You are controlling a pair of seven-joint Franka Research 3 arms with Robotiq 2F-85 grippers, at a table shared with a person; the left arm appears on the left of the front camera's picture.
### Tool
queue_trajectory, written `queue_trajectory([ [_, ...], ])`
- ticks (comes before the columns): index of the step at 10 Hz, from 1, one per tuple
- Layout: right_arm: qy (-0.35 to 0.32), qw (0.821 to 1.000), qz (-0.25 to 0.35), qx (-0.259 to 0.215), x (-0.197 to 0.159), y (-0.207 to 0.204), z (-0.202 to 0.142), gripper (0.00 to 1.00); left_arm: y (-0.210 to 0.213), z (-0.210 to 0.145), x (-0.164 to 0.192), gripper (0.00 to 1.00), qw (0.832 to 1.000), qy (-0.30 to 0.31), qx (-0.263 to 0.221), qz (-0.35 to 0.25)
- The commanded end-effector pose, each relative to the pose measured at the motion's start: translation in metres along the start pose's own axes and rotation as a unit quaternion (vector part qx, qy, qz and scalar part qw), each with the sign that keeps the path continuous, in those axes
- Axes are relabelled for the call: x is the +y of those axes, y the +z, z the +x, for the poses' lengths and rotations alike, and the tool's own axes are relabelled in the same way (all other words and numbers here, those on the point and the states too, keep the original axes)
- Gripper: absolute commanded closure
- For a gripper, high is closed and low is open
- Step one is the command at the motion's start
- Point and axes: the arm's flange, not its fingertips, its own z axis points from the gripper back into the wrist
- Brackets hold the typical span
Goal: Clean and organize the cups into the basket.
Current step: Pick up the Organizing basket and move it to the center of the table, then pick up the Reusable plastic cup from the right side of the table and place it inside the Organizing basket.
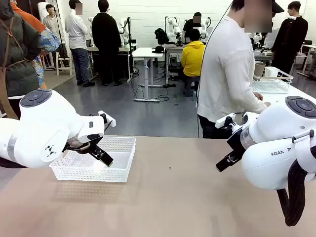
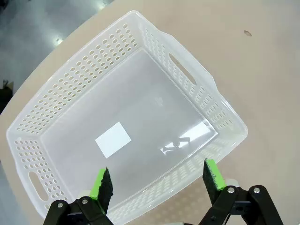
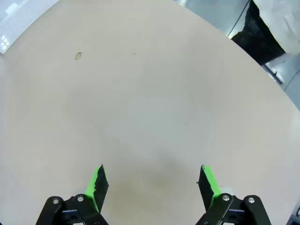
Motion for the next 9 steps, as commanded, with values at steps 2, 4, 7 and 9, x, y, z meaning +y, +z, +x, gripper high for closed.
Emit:
queue_trajectory([
  [2, 0.0, 1.0, 0.0, 0.0, 0.0, 0.0, 0.0, 0.0, 0.0, 0.0, -0.0001, 0.0, 1.0, 0.0, 0.0, 0.0],
  [4, 0.0, 1.0, 0.0, 0.0, 0.0, 0.0, 0.0, 0.0, 0.0, 0.0, -0.0001, 0.0, 1.0, 0.0, 0.0, 0.0],
  [7, 0.0, 1.0, 0.0, 0.0, 0.0, 0.0, 0.0, 0.0, 0.0, 0.0, -0.0001, 0.0, 1.0, 0.0, 0.0, 0.0],
  [9, 0.0, 1.0, 0.0, 0.0, 0.0, 0.0, 0.0, 0.0, 0.0, 0.0, -0.0001, 0.0, 1.0, 0.0, 0.0, 0.0],
])
